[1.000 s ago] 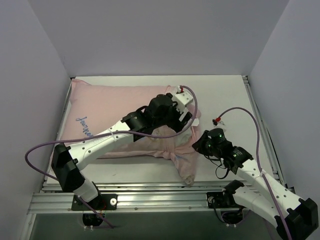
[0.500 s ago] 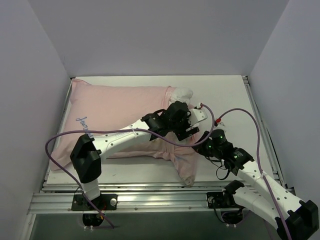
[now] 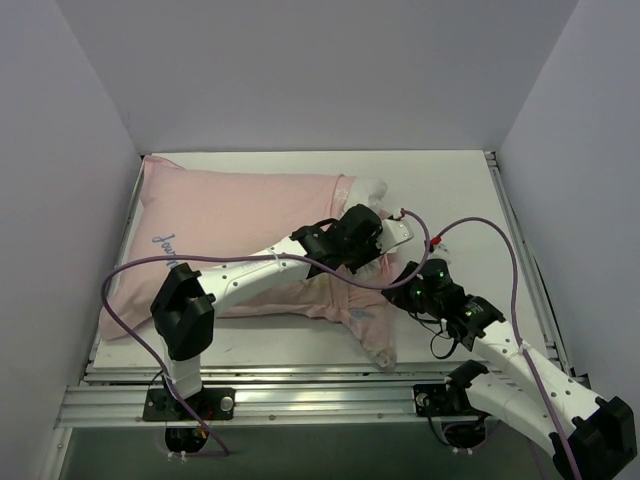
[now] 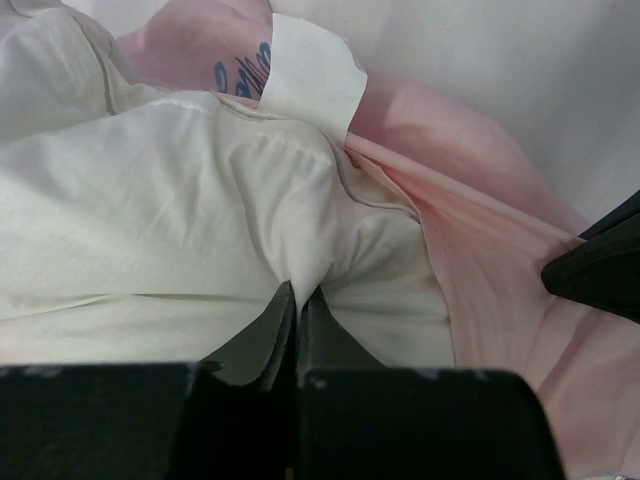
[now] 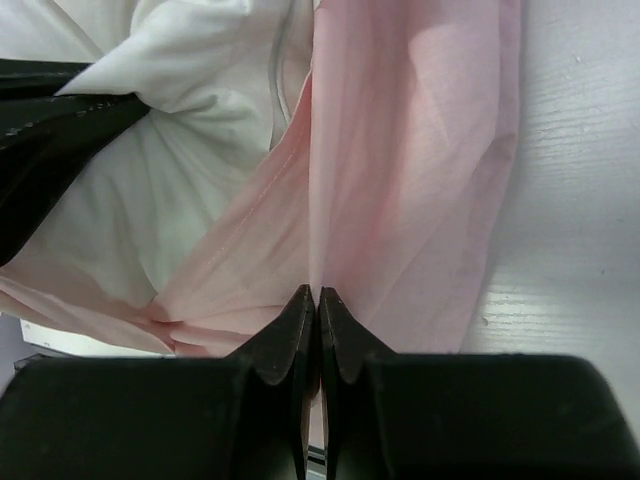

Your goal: Remove the pillowcase from the pillow

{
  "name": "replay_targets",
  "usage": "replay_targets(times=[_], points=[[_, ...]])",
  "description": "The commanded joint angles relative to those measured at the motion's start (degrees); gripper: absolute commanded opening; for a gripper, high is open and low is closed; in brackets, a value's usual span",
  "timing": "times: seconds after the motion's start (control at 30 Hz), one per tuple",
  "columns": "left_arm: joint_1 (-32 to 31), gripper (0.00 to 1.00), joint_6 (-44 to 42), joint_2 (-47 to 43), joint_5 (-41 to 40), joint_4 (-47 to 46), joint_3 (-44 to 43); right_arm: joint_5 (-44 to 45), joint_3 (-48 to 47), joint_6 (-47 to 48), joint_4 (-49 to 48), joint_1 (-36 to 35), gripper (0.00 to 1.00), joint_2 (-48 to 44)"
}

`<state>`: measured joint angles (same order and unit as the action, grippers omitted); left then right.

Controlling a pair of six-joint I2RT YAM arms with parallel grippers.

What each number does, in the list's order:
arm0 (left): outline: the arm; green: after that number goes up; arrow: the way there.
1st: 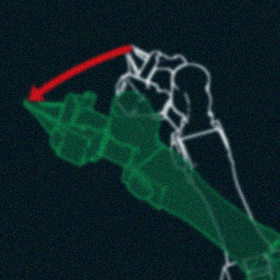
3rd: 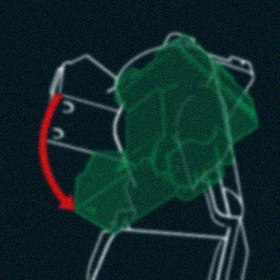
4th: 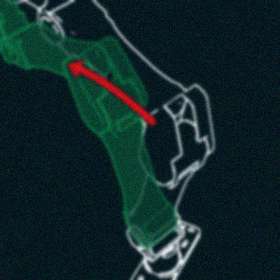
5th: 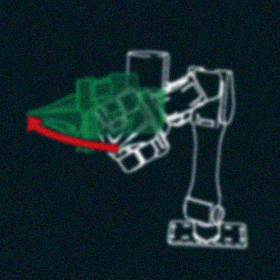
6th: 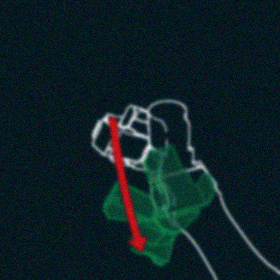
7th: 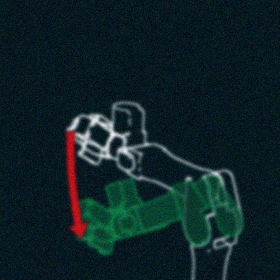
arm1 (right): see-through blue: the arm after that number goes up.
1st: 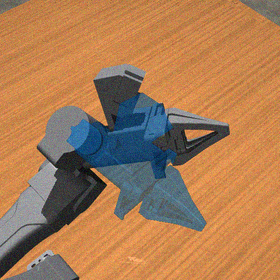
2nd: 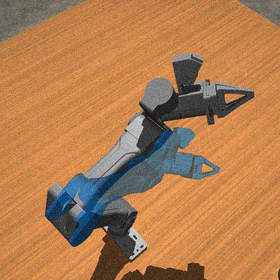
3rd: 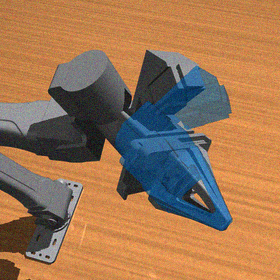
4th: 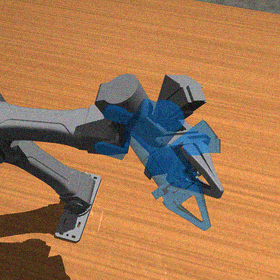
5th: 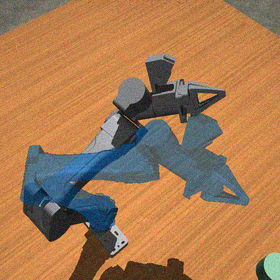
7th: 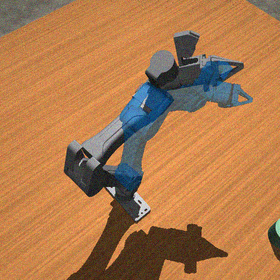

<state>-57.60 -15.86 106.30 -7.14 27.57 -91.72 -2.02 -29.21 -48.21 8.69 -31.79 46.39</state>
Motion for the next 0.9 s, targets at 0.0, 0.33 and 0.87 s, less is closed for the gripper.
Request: replay_targets(times=[0.0,0.33,0.87], points=[[0.82,0.03,2.76,0.05,-1.12,0.03,1.37,-1.41,0.56,-0.05,-0.51,0.33,0.0,0.01],[1.09,0.02,12.07,-6.19,-2.71,-5.07,4.09,-0.09,-0.93,-1.36,-2.44,0.24,0.13,1.24],[0.91,0.02,17.35,-8.65,-1.57,-8.14,8.4,1.05,-7.96,-5.58,-4.29,0.33,0.53,8.97]])
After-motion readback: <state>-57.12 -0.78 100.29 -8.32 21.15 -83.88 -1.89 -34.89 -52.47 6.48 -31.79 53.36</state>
